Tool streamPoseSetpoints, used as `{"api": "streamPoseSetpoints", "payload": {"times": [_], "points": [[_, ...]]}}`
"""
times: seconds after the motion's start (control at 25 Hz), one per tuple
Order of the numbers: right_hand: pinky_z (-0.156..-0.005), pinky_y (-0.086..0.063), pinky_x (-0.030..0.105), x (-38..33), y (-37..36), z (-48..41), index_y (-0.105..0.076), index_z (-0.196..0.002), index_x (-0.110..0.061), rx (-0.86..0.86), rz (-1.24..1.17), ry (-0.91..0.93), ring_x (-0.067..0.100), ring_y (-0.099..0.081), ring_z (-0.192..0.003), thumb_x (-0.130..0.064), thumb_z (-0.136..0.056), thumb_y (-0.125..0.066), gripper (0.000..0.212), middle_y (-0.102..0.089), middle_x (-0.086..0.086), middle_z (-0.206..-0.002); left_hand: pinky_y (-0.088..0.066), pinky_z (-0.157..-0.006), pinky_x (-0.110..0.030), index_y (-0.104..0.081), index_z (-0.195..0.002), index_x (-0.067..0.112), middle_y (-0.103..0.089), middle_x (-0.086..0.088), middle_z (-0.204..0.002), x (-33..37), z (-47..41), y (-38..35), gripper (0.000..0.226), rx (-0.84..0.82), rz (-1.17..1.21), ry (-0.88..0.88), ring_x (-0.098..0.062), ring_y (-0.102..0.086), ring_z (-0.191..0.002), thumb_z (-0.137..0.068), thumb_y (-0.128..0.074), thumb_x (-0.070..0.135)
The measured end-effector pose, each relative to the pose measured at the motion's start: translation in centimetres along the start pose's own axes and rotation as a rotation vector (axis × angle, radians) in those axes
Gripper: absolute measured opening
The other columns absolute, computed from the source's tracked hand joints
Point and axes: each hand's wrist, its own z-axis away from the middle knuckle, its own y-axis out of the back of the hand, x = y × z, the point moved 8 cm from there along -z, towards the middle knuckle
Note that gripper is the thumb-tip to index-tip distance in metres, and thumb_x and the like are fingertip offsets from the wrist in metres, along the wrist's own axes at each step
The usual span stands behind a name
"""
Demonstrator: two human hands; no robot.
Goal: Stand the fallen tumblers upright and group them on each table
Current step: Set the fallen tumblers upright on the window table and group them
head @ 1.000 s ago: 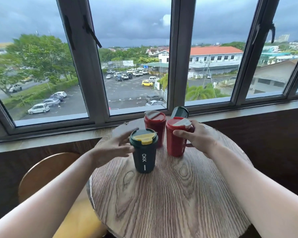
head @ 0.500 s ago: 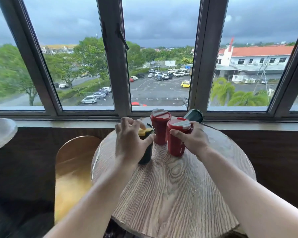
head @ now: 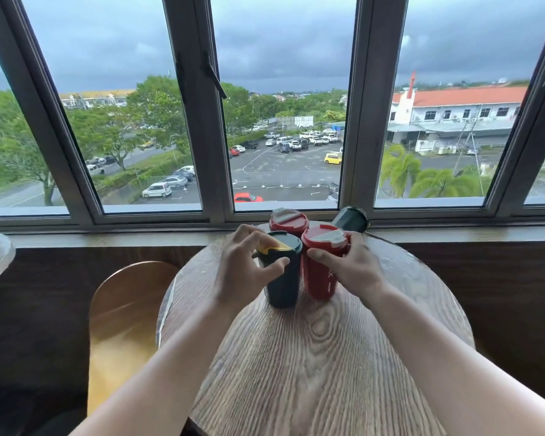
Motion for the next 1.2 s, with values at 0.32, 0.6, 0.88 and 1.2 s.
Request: {"api": "streamPoseSetpoints", "payload": {"times": [0.32,0.6,0.88,1.2], "points": [[-0.097,-0.056,0.053,-2.4,4.3,-4.4,-0.063,-0.122,-0.020,-0.074,0.033,0.031,0.023,-0.065,-0.115,-0.099,-0.054,-0.060,0.105,-0.072,-0.001,-0.120,-0.060,-0.085,-0.045,-0.076,-0.088,0.029,-0.065,0.014,-0.105,-0.4,-0.1,0.0,0.018,-0.026,-0.006,-0.005,-0.013,-0.067,-0.103,-0.076,-0.077,0.042],[-0.094,-0.057,0.048,-1.4,8.5,-17.1,-0.065,-0.102,-0.014,-0.148,0.348,-0.010,0.026,-0.062,-0.102,-0.087,-0.061,-0.062,0.084,-0.064,0.003,-0.107,-0.059,-0.086,-0.040,-0.073,-0.075,0.038,-0.070,0.014,-0.107,0.8,-0.5,0.5,0.008,-0.024,-0.055,0.071,-0.013,-0.068,-0.103,-0.081,-0.069,0.042],[-0.090,-0.059,0.047,6.0,3.6,-25.1,-0.067,-0.121,-0.003,-0.378,0.604,-0.206,0.034,-0.069,-0.098,-0.067,-0.081,-0.070,0.075,-0.067,0.015,-0.112,-0.052,-0.090,-0.018,-0.075,-0.089,0.030,-0.069,0.012,-0.114,1.2,0.2,0.1,0.020,-0.005,-0.134,0.141,-0.007,-0.066,-0.111,-0.078,-0.070,0.046],[-0.072,-0.066,0.055,7.3,2.6,-25.3,-0.067,-0.100,-0.005,-0.355,0.319,-0.326,0.043,-0.073,-0.082,-0.048,-0.074,-0.084,0.053,-0.066,0.021,-0.110,-0.048,-0.086,-0.006,-0.074,-0.089,0.028,-0.070,0.009,-0.114,1.8,0.4,-0.2,0.012,0.015,-0.131,0.177,-0.005,-0.065,-0.112,-0.079,-0.075,0.034]]}}
